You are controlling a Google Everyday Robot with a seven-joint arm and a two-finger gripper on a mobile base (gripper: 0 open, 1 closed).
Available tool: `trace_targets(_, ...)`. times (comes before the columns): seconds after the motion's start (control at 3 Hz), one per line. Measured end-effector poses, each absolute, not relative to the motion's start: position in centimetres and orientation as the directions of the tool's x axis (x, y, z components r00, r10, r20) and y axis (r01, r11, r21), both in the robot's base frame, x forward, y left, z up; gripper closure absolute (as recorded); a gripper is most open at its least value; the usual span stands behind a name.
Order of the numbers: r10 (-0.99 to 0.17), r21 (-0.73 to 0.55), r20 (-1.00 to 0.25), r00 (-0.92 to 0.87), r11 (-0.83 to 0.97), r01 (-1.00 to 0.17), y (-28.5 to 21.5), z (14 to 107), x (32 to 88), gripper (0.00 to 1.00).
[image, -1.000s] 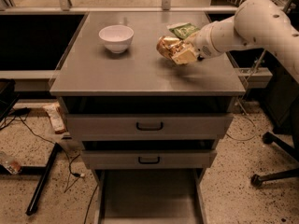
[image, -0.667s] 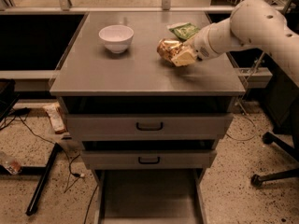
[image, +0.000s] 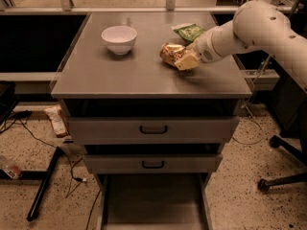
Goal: Pick orange can from bottom drawer and place on counter
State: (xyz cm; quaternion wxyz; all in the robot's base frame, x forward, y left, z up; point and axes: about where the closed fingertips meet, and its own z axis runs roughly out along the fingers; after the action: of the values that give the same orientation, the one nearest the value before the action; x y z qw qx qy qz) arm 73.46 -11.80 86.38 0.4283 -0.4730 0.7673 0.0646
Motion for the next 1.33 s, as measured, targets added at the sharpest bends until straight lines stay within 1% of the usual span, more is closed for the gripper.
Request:
trace_targets(1.0, -0.671, -0.306, -0.718, -0.186, 0.544, -0.781, -11.79, 86.38, 73.46, 0.11)
trace_targets(1.33, -0.671, -0.306, -0.718, -0.186, 0.544, -0.781, -11.79, 86.37, 73.46, 0.0)
